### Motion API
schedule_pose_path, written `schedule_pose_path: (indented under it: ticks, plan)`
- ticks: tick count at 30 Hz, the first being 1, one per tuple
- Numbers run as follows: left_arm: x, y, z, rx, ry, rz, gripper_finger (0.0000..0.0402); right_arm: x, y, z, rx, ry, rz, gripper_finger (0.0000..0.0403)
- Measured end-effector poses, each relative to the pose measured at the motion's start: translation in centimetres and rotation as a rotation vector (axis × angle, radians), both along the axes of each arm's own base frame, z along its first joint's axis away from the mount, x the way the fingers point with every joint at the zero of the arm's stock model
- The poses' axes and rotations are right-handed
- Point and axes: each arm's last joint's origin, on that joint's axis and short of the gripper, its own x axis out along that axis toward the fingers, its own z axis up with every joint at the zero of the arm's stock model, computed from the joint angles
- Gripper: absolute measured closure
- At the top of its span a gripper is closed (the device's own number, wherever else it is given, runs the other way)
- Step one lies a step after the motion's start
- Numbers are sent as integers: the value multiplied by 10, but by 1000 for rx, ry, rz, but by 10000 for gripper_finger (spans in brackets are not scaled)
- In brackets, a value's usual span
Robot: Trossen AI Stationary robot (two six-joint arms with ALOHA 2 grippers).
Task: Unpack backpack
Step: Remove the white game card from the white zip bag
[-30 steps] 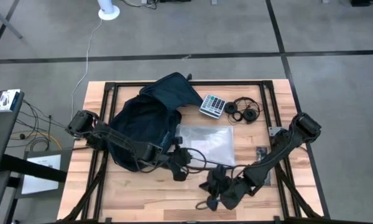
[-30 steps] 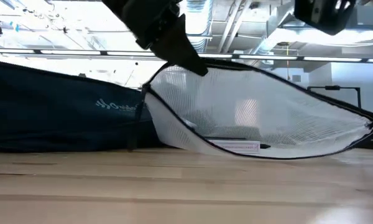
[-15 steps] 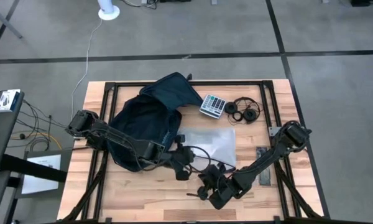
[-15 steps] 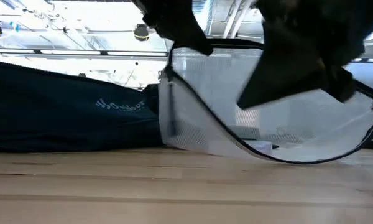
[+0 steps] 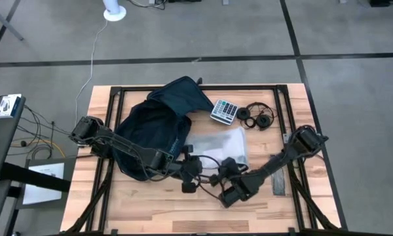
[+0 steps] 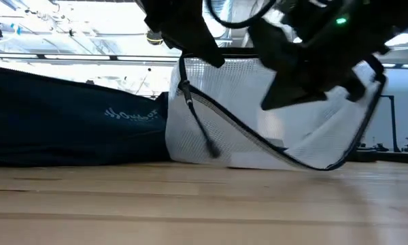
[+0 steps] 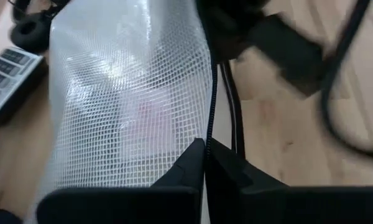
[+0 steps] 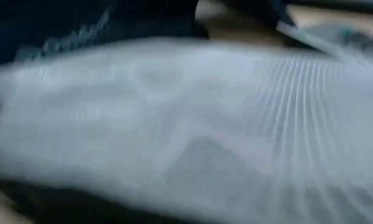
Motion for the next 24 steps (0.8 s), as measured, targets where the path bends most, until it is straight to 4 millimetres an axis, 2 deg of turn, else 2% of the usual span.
schedule_pose_path:
  ticks: [6,10,13,19,24]
  plan:
    - [1,-1,1,-18,-12,0,401,14,-23,1,-54,48,-28,402]
    - [0,0,0,-19,-7,8,402,19,-32,-1,-65,59,-37,402]
    - [-2,0,0,-26,7,22,402,16,-35,-13,-47,16,-35,402]
    - [-8,2,8,-39,16,45,401,-1,-47,-43,-12,-8,-38,402]
    - [-12,3,15,-54,5,36,402,4,-63,-55,83,-70,-3,402]
